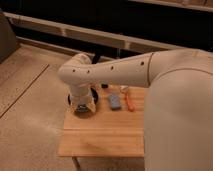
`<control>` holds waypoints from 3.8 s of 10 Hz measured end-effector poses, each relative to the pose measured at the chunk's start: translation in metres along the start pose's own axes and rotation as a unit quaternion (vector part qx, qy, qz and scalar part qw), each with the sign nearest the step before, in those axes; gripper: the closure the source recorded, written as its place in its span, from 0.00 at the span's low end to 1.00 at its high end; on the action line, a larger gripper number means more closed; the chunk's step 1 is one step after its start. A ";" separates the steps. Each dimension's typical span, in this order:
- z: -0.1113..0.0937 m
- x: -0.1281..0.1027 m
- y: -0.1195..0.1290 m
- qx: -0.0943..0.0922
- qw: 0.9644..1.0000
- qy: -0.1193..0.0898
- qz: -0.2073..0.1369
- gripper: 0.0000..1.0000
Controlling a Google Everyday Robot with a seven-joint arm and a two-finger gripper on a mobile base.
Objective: Push the eraser across the table
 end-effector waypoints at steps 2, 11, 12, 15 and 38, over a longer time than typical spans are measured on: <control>0.000 0.000 0.000 0.000 1.000 0.000 0.000 0.35; -0.001 -0.001 -0.001 0.003 1.000 -0.005 0.001 0.35; -0.006 -0.010 0.000 0.005 0.999 -0.033 0.001 0.35; -0.024 -0.036 0.008 0.005 0.992 -0.122 -0.026 0.35; -0.016 -0.154 -0.165 -0.027 0.946 -0.210 0.245 0.35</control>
